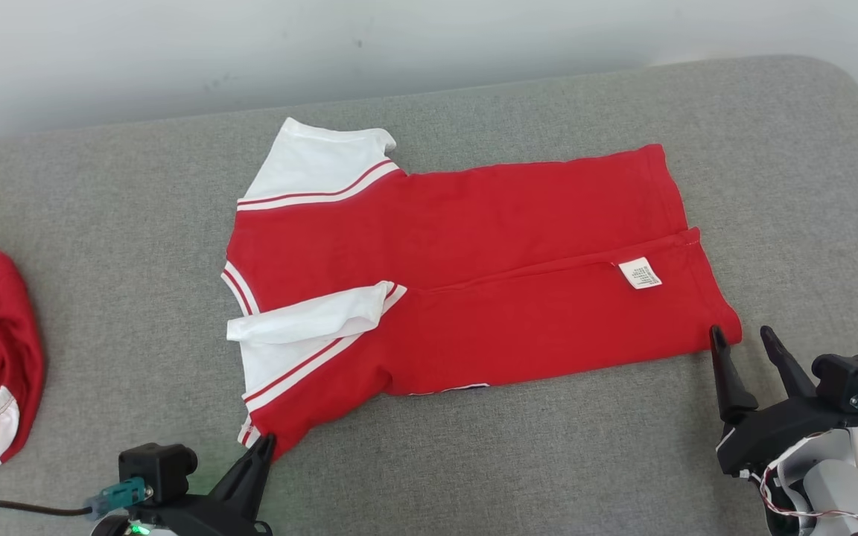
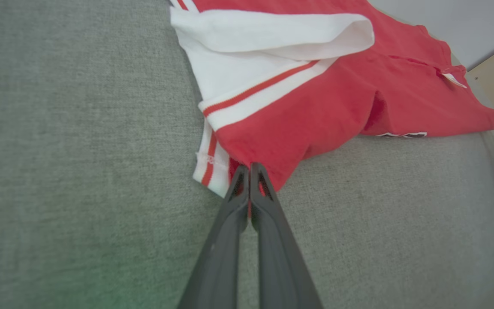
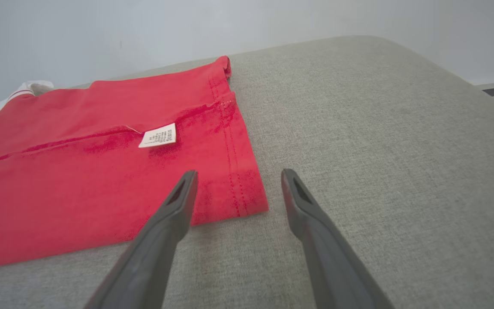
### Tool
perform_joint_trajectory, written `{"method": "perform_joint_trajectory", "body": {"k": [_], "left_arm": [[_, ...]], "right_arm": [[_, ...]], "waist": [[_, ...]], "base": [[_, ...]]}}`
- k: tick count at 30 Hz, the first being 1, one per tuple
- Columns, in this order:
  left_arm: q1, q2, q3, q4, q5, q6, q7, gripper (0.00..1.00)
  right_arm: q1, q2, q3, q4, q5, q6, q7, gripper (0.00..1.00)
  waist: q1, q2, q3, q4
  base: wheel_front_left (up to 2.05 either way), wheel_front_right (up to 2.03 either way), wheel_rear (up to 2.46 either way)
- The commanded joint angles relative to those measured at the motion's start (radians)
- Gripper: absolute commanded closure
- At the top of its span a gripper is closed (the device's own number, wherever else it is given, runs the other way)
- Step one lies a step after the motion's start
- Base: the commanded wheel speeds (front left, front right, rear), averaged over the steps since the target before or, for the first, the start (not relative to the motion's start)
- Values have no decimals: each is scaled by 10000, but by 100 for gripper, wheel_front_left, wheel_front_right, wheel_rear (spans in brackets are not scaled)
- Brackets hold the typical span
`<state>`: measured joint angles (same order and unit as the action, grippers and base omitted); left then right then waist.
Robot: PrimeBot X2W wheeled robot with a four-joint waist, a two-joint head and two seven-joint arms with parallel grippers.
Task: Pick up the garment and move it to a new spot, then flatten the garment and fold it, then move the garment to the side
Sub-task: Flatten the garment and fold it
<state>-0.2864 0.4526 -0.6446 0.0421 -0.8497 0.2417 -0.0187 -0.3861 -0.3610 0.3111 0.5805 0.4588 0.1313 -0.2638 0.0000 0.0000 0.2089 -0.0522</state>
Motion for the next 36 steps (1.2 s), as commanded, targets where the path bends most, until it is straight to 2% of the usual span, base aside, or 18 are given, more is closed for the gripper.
{"method": "perform_joint_trajectory", "body": {"k": [1,10,11,12,13,15,24,31,36], "left_arm": [[193,127,-18,-47,105,-25,-53,100],[-20,435,-98,-197,352,-141,-73,100],[-65,450,-111,-201,356,-163,-49,100],[-105,464,-110,-214,372,-175,-44,100],[-144,493,-127,-215,407,-184,-27,100],[-189,515,-142,-209,426,-161,-12,100],[-78,643,-285,-274,484,-350,-62,100],[419,1079,-439,-727,397,-628,42,100],[929,1419,-417,-1209,192,-535,134,100]], "right_arm": [[-181,-97,196,289,208,-10,-7,0],[-892,-286,1008,1273,880,-10,-8,0],[-966,-311,1088,1320,917,-10,-8,8],[-1022,-326,1155,1363,965,-10,-8,35],[-1060,-345,1234,1408,993,-10,-8,51],[-1115,-406,1387,1505,1104,-10,-8,100],[-762,-698,1855,1528,1732,-10,-8,100],[60,-1067,1862,1002,2450,-10,-8,100],[643,-1408,1895,603,2834,-10,-8,100]], "waist": [[0,0,-18,29],[0,0,125,121],[0,0,139,132],[0,0,146,140],[0,0,145,149],[0,0,130,159],[0,0,-117,136],[0,0,-540,141],[0,0,-792,164]], "base": [[0,0,0],[0,0,0],[0,0,0],[0,0,0],[0,0,0],[0,0,0],[0,0,0],[0,0,0],[0,0,0]]}}
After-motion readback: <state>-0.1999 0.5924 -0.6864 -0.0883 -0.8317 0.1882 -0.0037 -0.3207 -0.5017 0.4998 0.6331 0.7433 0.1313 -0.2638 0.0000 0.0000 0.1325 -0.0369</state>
